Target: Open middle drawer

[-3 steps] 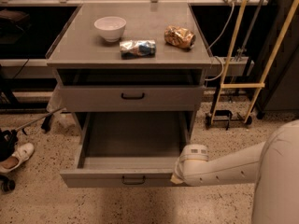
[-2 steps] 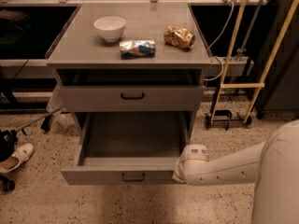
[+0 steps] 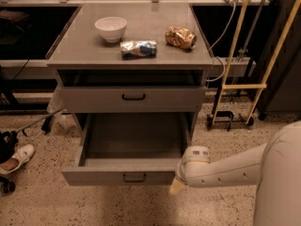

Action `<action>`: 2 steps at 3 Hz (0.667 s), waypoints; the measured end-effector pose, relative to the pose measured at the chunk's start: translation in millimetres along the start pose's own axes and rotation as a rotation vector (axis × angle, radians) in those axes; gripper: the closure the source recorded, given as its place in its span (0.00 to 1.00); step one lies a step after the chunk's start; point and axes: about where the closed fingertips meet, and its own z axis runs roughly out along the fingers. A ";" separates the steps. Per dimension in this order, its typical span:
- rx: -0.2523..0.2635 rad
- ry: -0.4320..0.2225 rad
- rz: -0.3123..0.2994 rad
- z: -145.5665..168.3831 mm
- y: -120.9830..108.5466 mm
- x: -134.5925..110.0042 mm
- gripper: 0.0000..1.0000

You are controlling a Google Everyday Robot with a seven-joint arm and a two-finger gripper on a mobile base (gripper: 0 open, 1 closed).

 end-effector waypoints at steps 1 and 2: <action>0.011 0.004 0.011 -7.2 -5.9 1.4 0.00; 0.043 -0.014 -0.032 -41.4 -36.1 -10.8 0.00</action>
Offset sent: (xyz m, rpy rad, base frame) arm 0.0492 -0.0839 0.1641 -0.0231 -0.0129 -0.1136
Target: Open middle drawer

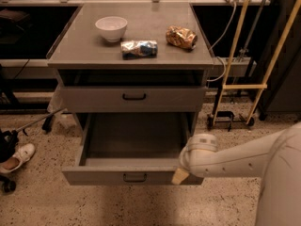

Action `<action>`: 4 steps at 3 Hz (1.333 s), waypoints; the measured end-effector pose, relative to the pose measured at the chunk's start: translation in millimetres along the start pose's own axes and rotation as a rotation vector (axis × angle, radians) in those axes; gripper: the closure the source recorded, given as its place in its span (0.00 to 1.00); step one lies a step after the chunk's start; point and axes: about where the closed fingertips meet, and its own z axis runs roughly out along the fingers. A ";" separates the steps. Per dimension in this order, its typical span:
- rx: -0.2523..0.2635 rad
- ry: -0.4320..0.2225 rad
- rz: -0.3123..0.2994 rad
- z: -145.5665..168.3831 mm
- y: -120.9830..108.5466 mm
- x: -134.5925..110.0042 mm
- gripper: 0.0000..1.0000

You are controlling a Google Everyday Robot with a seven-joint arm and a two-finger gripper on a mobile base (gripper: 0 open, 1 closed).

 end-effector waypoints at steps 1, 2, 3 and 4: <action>0.077 -0.038 -0.039 -64.1 -51.9 -4.0 0.00; 0.186 -0.069 -0.006 -137.4 -100.6 17.4 0.00; 0.285 -0.118 0.066 -210.6 -124.5 42.8 0.00; 0.365 -0.185 0.205 -276.5 -123.3 73.8 0.00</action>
Offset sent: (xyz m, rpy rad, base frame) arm 0.0327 -0.1811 0.3555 0.2248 -0.1674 -0.3604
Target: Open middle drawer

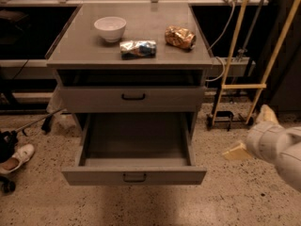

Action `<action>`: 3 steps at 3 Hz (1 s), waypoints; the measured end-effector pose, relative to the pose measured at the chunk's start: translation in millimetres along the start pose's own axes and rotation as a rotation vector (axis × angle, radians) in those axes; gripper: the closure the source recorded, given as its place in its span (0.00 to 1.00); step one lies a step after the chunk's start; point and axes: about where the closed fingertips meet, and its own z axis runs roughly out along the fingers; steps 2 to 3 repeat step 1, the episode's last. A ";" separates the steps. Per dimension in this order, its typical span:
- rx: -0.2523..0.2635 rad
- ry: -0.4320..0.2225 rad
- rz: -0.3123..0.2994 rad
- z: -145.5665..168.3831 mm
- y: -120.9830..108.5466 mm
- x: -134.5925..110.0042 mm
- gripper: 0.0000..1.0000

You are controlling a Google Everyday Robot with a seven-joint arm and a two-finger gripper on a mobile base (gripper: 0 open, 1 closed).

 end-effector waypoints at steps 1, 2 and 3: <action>0.004 -0.012 0.061 -7.3 -3.0 -3.9 0.00; 0.004 -0.012 0.061 -7.3 -3.0 -3.9 0.00; 0.004 -0.012 0.061 -7.3 -3.0 -3.9 0.00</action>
Offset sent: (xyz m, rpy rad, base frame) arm 0.0000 0.0000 0.0000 0.0000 0.0000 0.0000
